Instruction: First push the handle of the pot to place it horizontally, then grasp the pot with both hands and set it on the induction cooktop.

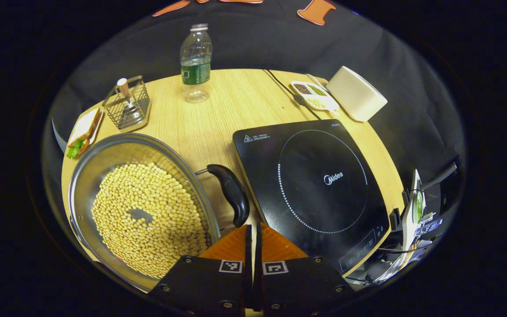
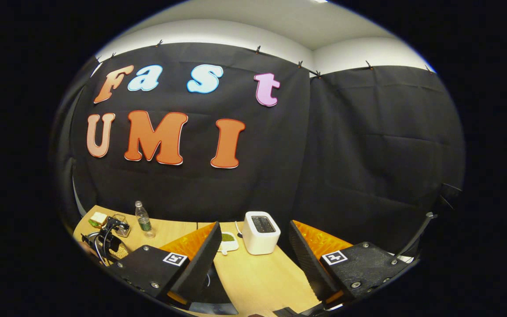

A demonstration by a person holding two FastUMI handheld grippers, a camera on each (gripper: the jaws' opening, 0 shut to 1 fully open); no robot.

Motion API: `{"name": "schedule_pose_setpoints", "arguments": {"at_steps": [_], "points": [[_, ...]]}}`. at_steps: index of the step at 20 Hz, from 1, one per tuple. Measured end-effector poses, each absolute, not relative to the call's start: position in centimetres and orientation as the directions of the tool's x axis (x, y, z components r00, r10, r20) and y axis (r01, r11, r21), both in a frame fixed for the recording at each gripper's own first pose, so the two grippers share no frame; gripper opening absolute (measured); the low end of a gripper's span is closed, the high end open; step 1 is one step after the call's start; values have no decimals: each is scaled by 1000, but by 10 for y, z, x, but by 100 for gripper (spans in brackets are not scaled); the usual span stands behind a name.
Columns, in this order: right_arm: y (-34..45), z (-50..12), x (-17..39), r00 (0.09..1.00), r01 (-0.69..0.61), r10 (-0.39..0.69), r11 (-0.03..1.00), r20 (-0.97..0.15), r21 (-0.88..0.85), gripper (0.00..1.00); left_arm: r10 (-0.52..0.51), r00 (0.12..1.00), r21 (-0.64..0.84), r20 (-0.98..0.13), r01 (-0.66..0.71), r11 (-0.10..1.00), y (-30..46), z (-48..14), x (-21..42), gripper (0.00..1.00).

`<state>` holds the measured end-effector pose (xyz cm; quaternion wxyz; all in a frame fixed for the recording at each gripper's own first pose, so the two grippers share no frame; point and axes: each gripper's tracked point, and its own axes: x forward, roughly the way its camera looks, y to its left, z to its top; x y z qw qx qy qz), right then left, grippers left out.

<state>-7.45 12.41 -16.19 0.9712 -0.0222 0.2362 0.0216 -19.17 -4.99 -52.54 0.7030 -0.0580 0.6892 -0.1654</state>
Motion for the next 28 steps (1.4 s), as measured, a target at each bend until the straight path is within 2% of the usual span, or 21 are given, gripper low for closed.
{"name": "schedule_pose_setpoints", "arguments": {"at_steps": [4,10,13,15,16,18,19,20,21,22,26,28], "points": [[181,-189,-76,845,-133,127,991,-519,27,95,-332,55,-326,-941,102,940,-18,-498,-185,2],[286,-248,-105,700,-304,302,946,-647,112,96,-212,179,-206,-961,54,977,75,-471,-175,2],[333,-273,-123,624,-399,359,910,-694,112,96,-180,209,-185,-961,-3,983,116,-463,-180,3],[360,-288,-136,573,-453,390,884,-721,119,96,-176,208,-190,-962,-49,981,139,-463,-188,27],[373,-296,-143,547,-475,404,871,-733,126,96,-165,204,-182,-965,-70,981,150,-464,-192,45],[396,-312,-158,492,-506,426,849,-759,149,96,-135,208,-157,-969,-93,983,175,-462,-198,71],[407,-318,-164,468,-516,435,841,-769,162,96,-119,216,-143,-969,-99,985,186,-462,-198,72],[418,-325,-169,444,-524,444,833,-779,175,96,-101,226,-127,-969,-105,986,197,-460,-198,79],[427,-331,-171,422,-530,450,827,-787,189,96,-83,237,-111,-968,-109,988,207,-458,-196,76],[436,-338,-175,401,-533,452,822,-797,198,96,-67,248,-97,-967,-111,989,219,-457,-195,83],[470,-377,-195,305,-554,441,803,-844,219,95,-15,285,-56,-958,-136,989,249,-456,-183,84],[485,-398,-203,255,-550,423,803,-869,230,95,-25,290,-70,-957,-148,986,252,-459,-182,84]]}}
